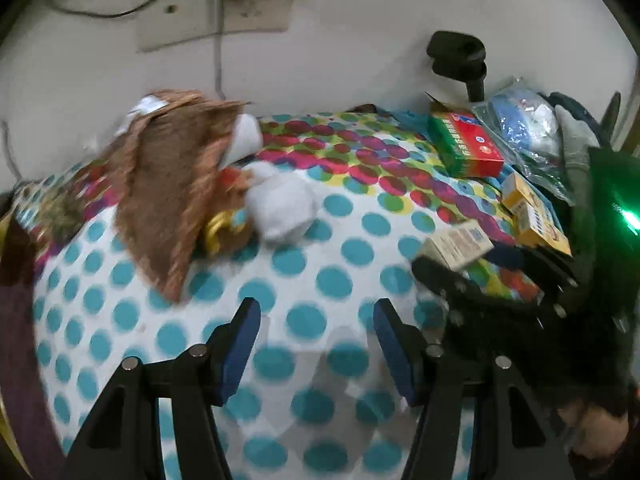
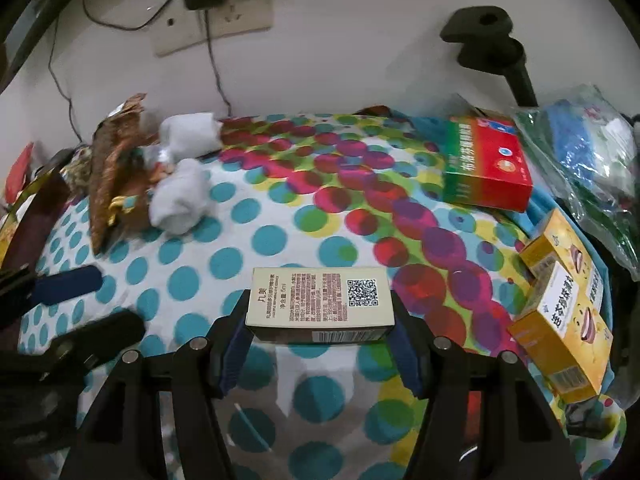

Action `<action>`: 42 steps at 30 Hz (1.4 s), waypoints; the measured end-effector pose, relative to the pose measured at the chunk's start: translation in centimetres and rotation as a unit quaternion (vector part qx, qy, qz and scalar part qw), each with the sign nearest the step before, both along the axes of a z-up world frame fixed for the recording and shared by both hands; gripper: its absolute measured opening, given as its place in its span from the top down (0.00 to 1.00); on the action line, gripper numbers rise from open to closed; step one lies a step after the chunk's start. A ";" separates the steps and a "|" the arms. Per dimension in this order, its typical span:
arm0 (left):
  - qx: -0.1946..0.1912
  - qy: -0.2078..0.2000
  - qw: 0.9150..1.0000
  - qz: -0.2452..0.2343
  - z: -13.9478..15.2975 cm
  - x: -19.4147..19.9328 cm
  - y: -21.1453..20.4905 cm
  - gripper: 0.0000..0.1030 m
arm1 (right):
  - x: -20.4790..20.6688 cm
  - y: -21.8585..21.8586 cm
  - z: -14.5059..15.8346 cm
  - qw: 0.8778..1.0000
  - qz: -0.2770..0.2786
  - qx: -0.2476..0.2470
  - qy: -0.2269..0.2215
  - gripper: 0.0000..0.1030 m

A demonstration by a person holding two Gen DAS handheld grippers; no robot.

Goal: Organize objects
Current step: 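Grasp the white sock bundle beside the figurine with the left gripper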

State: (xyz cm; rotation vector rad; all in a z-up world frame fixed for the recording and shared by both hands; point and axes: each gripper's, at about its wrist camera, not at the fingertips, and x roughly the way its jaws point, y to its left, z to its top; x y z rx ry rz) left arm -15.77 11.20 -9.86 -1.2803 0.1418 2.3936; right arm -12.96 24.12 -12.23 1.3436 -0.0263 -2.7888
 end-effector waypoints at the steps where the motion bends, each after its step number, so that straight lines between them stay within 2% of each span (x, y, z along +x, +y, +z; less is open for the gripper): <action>1: -0.009 0.006 1.000 0.006 -0.2 -0.6 0.4 0.41 | -0.1 0.2 -0.1 1.000 -0.004 0.000 0.001 0.42; 6: -0.012 0.002 1.000 0.029 -1.2 -4.0 0.9 0.41 | -0.5 1.7 -0.1 0.999 -0.020 -0.035 0.002 0.42; 10: -0.044 0.023 0.998 0.039 -2.1 -5.4 1.7 0.41 | -0.5 1.8 -0.1 0.999 -0.015 -0.043 0.003 0.42; 15: -0.036 0.032 0.997 0.065 -2.5 -7.0 0.6 0.40 | -0.4 2.0 0.0 0.999 -0.013 -0.047 0.002 0.40; 18: -0.030 0.038 0.995 0.089 -2.4 -7.6 -0.3 0.62 | -0.6 1.3 0.0 1.000 -0.011 -0.020 -0.003 0.38; 19: -0.026 0.038 0.995 0.091 -2.4 -7.7 -0.7 0.66 | -0.7 0.9 -0.1 1.000 -0.011 -0.007 -0.006 0.38; 21: -0.020 0.038 0.995 0.086 -2.3 -7.6 -1.1 0.70 | -0.7 0.4 -0.1 1.000 -0.010 0.012 -0.009 0.37; 25: -0.013 0.041 0.996 0.083 -2.1 -6.9 -1.5 0.78 | -0.8 -0.1 -0.2 1.000 -0.010 0.021 -0.011 0.37; 27: 0.000 0.037 0.996 0.085 -1.9 -6.3 -1.8 0.79 | -0.9 0.0 -0.3 0.999 -0.014 0.026 -0.012 0.29; 30: 0.012 0.037 0.996 0.079 -1.2 -4.7 -2.2 0.80 | -0.9 0.4 -0.4 0.999 -0.026 0.023 -0.016 0.25; 34: -0.009 0.054 0.996 0.068 -0.5 -1.8 -1.9 0.80 | -1.0 0.5 -0.5 0.999 -0.027 0.021 -0.018 0.22; 36: -0.009 0.046 0.997 0.069 -0.4 -0.5 -2.0 0.80 | -1.0 0.7 -0.6 0.999 -0.027 0.022 -0.018 0.21; 37: -0.010 0.045 0.996 0.076 -0.4 0.1 -2.0 0.80 | -0.9 0.8 -0.7 0.999 -0.026 0.019 -0.018 0.19; 39: -0.013 0.049 0.996 0.080 -0.4 1.2 -2.0 0.80 | -1.0 0.5 -0.9 0.999 -0.016 0.019 -0.024 0.04; 42: -0.027 0.057 0.994 0.092 -0.5 2.7 -2.3 0.80 | -1.1 0.2 -1.2 0.999 -0.013 0.021 -0.029 0.04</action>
